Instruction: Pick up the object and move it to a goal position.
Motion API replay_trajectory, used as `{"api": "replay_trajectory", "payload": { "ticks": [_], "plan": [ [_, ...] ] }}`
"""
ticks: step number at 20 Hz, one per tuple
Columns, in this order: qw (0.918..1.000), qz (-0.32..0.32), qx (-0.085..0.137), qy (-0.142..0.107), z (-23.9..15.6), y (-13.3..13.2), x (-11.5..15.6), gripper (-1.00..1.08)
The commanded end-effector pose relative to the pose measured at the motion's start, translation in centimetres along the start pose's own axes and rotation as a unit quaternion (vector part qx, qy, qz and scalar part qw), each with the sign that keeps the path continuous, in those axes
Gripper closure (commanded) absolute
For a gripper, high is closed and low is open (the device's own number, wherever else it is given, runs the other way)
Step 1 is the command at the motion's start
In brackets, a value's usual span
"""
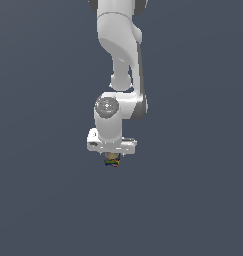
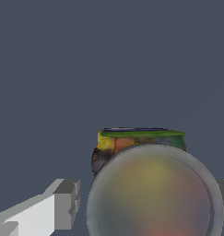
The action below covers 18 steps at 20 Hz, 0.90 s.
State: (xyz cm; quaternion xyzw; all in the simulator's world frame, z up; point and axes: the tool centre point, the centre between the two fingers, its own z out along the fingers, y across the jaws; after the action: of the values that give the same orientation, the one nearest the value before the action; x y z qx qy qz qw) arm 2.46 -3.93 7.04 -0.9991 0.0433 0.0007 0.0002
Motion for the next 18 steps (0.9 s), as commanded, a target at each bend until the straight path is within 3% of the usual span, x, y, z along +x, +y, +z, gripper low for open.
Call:
{"api": "replay_trajectory", "payload": {
  "ticks": [1,5,6,18],
  "plan": [
    [1.0,0.0,0.0,0.0,0.93,0.01,0.03,-0.92],
    [1.0,0.0,0.0,0.001,1.24,0.05,0.15,-0.92],
    [1.0,0.0,0.0,0.001,1.24,0.05,0.15,1.08],
    [1.0,0.0,0.0,0.0,1.15,0.07,0.06,1.08]
  ]
}}
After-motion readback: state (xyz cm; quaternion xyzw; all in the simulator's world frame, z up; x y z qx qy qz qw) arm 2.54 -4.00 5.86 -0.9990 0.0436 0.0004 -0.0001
